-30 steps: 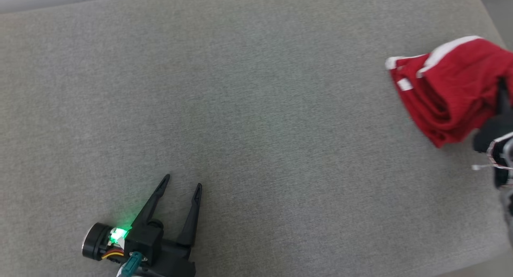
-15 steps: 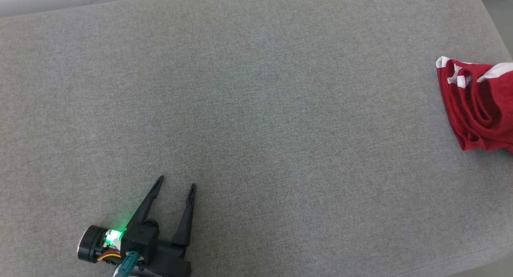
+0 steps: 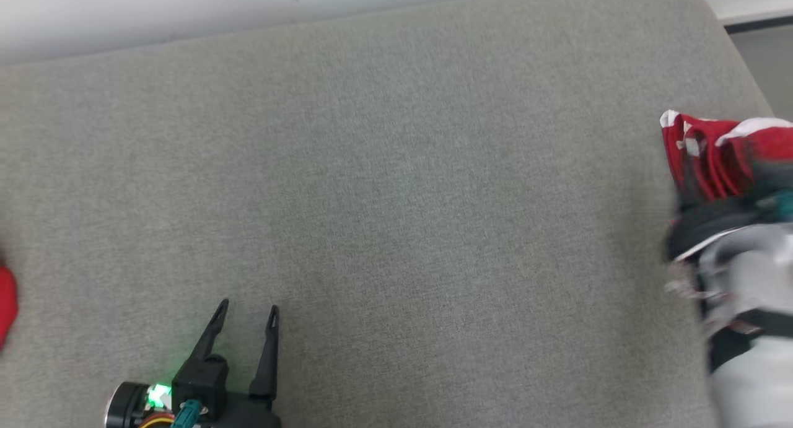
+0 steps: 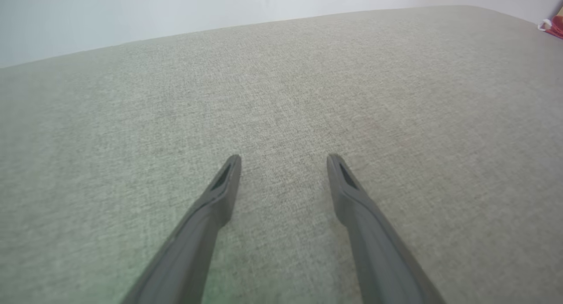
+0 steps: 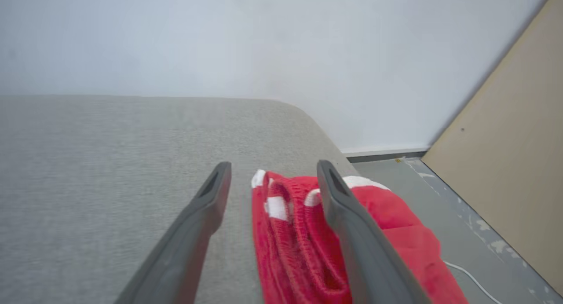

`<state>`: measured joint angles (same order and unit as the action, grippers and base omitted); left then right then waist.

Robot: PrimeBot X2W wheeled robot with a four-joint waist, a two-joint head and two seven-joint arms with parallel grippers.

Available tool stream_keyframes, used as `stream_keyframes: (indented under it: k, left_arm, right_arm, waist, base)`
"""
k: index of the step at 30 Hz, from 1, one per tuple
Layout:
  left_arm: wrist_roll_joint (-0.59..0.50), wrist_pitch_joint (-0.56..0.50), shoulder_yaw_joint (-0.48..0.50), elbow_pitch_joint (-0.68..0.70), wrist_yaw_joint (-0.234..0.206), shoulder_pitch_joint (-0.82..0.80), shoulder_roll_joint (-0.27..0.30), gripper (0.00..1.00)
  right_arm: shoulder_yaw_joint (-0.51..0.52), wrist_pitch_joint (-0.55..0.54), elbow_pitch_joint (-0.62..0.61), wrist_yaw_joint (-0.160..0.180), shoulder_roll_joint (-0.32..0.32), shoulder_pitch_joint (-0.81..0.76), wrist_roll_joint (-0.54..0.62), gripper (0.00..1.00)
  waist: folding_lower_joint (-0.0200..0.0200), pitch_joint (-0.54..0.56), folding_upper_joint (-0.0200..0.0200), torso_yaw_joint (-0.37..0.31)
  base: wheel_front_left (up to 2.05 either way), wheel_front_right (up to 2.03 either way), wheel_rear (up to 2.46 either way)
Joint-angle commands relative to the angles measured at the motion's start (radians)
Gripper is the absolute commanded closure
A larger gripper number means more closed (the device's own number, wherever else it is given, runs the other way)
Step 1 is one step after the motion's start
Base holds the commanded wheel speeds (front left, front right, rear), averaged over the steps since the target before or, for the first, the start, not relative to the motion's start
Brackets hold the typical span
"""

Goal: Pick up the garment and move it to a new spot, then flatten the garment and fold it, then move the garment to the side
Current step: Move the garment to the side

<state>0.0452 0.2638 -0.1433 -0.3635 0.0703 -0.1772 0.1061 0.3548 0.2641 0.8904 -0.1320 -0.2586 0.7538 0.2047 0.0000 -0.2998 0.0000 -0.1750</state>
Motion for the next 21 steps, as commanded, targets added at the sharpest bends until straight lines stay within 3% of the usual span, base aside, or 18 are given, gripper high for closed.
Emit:
stream_keyframes:
  k: [1,6,13,21]
  left_arm:
    - [0.006,0.001,0.013,0.004,-0.008,0.022,-0.003,0.0]
    - [0.024,0.001,0.057,0.003,-0.023,0.059,-0.01,0.0]
    - [0.041,0.001,0.12,-0.002,-0.031,0.099,-0.023,0.0]
    - [0.046,0.001,0.181,-0.002,-0.032,0.147,-0.033,0.0]
  right_arm:
    - [-0.085,0.0,-0.059,0.003,0.046,-0.06,-0.03,0.0]
    - [-0.205,0.0,-0.188,0.003,0.115,-0.204,-0.134,0.0]
    - [-0.342,0.0,-0.26,0.003,0.16,-0.343,-0.207,0.0]
    - [-0.379,0.0,-0.307,0.003,0.188,-0.431,-0.236,0.0]
  waist:
    - [0.0,0.04,0.0,0.017]
    - [0.0,0.101,0.0,0.036]
    - [0.0,0.171,0.0,0.066]
    - [0.0,0.234,0.0,0.083]
  base:
    - [0.0,0.0,0.0]
    - [0.0,0.0,0.0]
    - [0.0,0.0,0.0]
    - [0.0,0.0,0.0]
